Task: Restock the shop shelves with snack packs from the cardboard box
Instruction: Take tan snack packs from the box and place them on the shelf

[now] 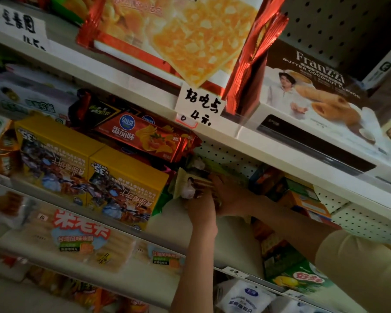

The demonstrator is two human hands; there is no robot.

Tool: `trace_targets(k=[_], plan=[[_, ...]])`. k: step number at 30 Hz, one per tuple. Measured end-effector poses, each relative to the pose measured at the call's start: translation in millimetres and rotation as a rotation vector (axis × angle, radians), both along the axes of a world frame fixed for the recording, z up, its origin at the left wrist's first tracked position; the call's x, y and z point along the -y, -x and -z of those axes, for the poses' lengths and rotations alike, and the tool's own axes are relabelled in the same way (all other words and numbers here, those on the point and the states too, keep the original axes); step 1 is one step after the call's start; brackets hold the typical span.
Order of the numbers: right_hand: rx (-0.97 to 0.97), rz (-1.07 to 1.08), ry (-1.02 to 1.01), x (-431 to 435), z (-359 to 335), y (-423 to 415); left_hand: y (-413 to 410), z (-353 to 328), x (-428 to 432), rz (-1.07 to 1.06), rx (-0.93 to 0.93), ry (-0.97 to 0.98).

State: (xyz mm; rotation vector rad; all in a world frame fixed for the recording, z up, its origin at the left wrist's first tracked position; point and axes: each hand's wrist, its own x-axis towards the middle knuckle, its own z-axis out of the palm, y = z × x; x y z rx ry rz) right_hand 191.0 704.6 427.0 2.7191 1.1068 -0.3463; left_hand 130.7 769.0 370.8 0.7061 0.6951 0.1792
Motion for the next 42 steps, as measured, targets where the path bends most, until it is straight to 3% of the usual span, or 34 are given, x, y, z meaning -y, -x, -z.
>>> trace_targets(k=[8, 14, 18, 34, 38, 42], plan=[[-0.063, 0.066, -0.094, -3, -11, -4, 0, -3, -7, -0.008, -0.06, 0.071], [-0.21, 0.276, -0.177, 8, -3, -15, 3, -4, -5, 0.05, -0.065, 0.144], [-0.241, 0.333, -0.051, 13, -3, -15, 8, -11, -9, 0.093, -0.093, 0.148], [-0.123, 0.16, -0.177, -2, -2, -8, 15, -13, -8, 0.2, 0.07, 0.308], [0.014, 0.177, -0.181, 3, 12, -10, 23, -23, -10, 0.24, 0.047, 0.192], [0.014, 0.211, -0.095, 13, 9, 5, 36, -32, -18, 0.373, -0.205, -0.291]])
